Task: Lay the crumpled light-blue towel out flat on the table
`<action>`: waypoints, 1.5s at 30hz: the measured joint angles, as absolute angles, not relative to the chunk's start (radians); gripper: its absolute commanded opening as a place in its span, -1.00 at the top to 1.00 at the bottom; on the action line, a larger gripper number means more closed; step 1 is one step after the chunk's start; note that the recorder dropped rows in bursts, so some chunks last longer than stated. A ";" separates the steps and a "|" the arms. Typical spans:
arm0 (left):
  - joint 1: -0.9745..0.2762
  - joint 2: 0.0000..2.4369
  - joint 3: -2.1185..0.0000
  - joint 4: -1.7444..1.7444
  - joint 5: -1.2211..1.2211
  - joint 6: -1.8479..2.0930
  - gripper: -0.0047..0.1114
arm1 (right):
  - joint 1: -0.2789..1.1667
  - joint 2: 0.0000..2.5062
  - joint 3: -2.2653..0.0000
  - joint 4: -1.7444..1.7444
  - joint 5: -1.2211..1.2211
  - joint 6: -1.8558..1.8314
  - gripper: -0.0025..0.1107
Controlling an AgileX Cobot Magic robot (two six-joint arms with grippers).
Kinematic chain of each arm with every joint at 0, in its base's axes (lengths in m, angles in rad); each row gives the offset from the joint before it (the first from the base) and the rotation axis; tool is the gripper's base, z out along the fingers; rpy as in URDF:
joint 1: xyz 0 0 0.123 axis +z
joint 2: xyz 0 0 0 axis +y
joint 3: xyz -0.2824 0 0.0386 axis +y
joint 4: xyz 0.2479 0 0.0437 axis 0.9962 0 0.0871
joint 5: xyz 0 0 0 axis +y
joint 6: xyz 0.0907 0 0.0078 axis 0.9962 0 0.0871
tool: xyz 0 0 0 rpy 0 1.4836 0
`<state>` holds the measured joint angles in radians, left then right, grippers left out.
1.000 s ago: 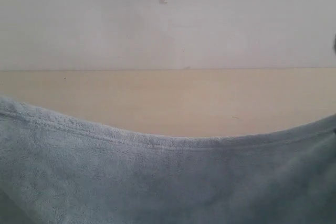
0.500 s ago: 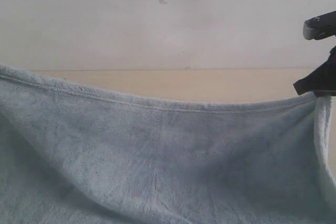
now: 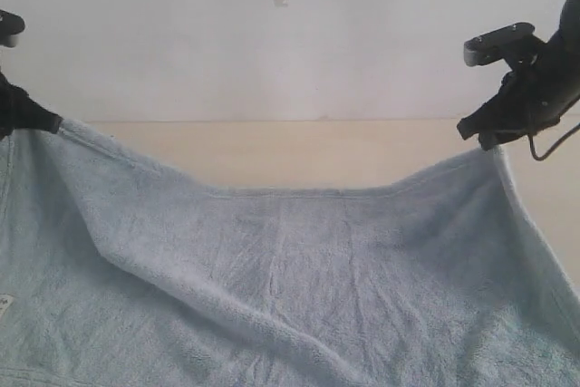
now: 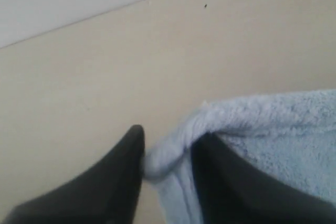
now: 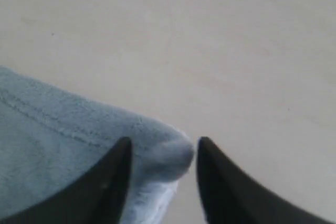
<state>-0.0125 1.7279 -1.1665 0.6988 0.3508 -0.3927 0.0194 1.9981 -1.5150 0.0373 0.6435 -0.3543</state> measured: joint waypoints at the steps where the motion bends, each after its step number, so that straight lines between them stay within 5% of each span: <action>1: -0.013 1.740 -1.185 0.699 0.338 -0.392 -0.11 | 0.019 2.021 -1.557 0.037 0.651 -0.350 -0.18; 7: 0.009 1.734 -1.307 0.699 0.343 -0.450 -0.12 | 0.019 2.017 -1.704 0.037 0.610 -0.307 0.48; 11: 0.035 1.682 -1.309 0.702 0.424 -0.454 0.11 | 0.019 1.963 -1.714 0.037 0.658 -0.320 0.96; 20: 0.035 1.551 -1.086 0.503 0.456 -0.298 0.85 | 0.017 1.931 -1.607 0.114 0.847 -0.424 0.96; 45: 0.035 1.517 -0.974 0.158 0.392 -0.049 0.85 | 0.017 2.108 -1.497 0.139 0.702 -0.420 0.96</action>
<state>0.0351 1.5171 -0.9743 0.1580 0.3923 -0.0495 0.0173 2.1082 -1.4975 0.1394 0.7025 -0.4198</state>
